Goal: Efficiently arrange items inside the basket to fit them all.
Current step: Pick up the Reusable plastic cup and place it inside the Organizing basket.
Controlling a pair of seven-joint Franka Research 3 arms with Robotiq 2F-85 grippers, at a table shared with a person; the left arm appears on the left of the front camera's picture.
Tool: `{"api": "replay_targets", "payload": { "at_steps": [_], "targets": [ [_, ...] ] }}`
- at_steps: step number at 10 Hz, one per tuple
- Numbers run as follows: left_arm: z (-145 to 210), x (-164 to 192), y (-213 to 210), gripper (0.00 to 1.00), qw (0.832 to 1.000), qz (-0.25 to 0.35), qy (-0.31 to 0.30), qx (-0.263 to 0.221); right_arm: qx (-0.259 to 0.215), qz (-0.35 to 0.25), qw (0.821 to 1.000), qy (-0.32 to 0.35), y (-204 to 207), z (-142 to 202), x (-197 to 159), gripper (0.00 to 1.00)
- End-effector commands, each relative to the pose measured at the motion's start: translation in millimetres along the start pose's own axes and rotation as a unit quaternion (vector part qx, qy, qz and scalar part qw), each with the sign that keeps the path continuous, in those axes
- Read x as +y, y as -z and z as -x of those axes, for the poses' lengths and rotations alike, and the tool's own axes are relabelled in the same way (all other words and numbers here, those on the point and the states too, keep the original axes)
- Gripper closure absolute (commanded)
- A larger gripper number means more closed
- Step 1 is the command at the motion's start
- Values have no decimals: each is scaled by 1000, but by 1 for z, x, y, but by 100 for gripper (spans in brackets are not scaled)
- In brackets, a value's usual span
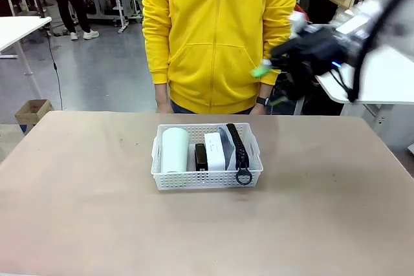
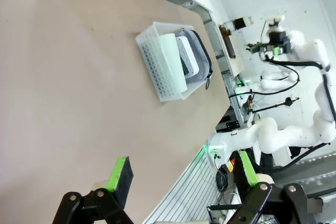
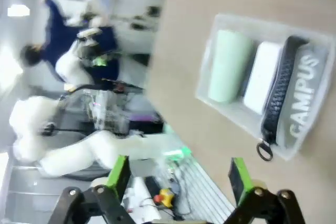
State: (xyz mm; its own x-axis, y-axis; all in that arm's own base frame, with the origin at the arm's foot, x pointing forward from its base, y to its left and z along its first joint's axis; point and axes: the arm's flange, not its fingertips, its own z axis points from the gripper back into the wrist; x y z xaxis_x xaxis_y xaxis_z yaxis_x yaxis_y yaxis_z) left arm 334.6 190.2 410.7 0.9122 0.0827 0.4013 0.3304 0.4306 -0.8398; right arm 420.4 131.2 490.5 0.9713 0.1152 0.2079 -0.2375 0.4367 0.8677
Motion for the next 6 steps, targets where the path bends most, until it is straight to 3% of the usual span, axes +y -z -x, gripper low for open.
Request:
{"api": "replay_targets", "payload": {
  "at_steps": [1, 2, 3, 4, 5, 6],
  "targets": [
    [0, -3, 2, 0, 1000, 3, -5, -10, -51, -114, 992, 20, -35, 52, -79, 0],
    [0, -3, 2, 0, 1000, 3, -5, -10, -92, -169, 981, 17, -42, 74, -109, 0],
    [0, -3, 2, 0, 1000, 3, -5, -10, -134, -178, 974, 35, -39, 85, -130, 0],
    [0, -3, 2, 0, 1000, 3, -5, -10, -130, -169, 975, 65, -27, 80, -140, 0],
    [0, -3, 2, 0, 1000, 3, -5, -10, -108, -157, 981, 34, -52, 91, -116, 0],
    [0, -3, 2, 0, 1000, 3, -5, -10, -108, -157, 981, 34, -52, 91, -116, 0]
  ]
}}
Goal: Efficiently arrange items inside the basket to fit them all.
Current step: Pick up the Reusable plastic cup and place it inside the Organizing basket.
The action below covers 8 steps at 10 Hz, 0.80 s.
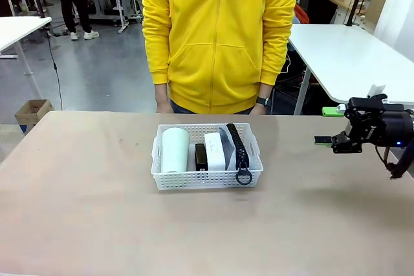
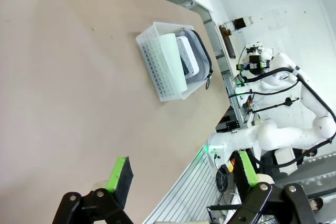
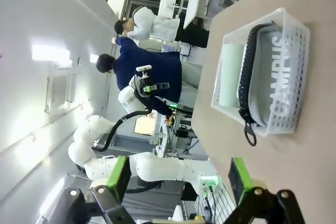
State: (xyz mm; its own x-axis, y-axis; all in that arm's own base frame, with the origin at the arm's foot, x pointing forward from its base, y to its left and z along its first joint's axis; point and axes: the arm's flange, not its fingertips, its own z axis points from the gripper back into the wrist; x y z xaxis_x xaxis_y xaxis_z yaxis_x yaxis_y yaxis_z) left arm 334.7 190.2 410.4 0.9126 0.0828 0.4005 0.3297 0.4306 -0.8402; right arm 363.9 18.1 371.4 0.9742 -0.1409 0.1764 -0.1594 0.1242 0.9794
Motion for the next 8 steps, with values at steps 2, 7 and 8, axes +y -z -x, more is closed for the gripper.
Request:
{"api": "replay_targets", "payload": {
  "at_steps": [2, 7, 8],
  "targets": [
    [0, -3, 2, 0, 1000, 4, -5, -11, 13, 4, 1000, -17, 3, 0, 24, 0],
    [0, -3, 2, 0, 1000, 4, -5, -11, 13, 4, 1000, -17, 3, 0, 24, 0],
    [0, -3, 2, 0, 1000, 4, -5, -11, 13, 4, 1000, -17, 3, 0, 24, 0]
  ]
}}
